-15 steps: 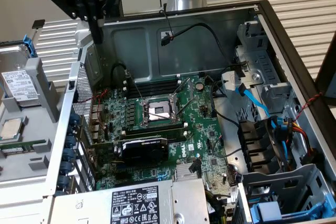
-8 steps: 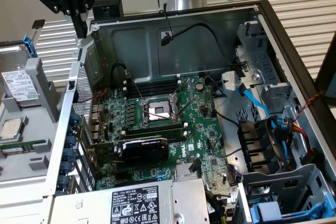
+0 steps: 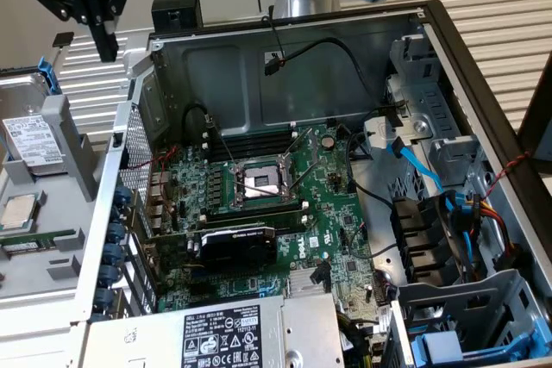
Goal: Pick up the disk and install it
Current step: 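Reach for the disk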
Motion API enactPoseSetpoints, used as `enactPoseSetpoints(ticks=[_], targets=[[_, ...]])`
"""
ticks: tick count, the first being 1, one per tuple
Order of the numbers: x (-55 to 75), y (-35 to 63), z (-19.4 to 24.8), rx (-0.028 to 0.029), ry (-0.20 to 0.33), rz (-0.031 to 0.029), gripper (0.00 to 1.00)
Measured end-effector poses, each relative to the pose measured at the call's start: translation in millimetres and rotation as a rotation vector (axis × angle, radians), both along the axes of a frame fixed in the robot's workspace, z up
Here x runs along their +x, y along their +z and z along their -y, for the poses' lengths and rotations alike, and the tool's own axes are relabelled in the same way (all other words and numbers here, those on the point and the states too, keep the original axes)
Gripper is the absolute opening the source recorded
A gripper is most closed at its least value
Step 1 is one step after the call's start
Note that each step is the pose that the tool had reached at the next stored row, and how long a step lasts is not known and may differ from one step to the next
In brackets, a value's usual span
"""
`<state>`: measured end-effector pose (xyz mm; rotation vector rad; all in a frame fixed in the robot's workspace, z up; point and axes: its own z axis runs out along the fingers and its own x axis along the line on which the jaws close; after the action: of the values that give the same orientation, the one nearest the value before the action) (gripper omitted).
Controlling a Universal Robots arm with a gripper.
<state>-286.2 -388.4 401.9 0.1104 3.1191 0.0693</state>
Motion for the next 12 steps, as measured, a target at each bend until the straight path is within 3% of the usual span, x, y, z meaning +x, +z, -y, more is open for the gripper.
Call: enactPoseSetpoints(ticks=[9,10,12], targets=[[-40.9,-0.6,-1.0,-0.0002,0.001,-0.0001,0.11],[-44.5,-0.5,-1.6,-0.0004,0.001,-0.0001,0.11],[-47.1,-0.5,-7.9,-0.0003,0.002,-0.0002,0.11]])
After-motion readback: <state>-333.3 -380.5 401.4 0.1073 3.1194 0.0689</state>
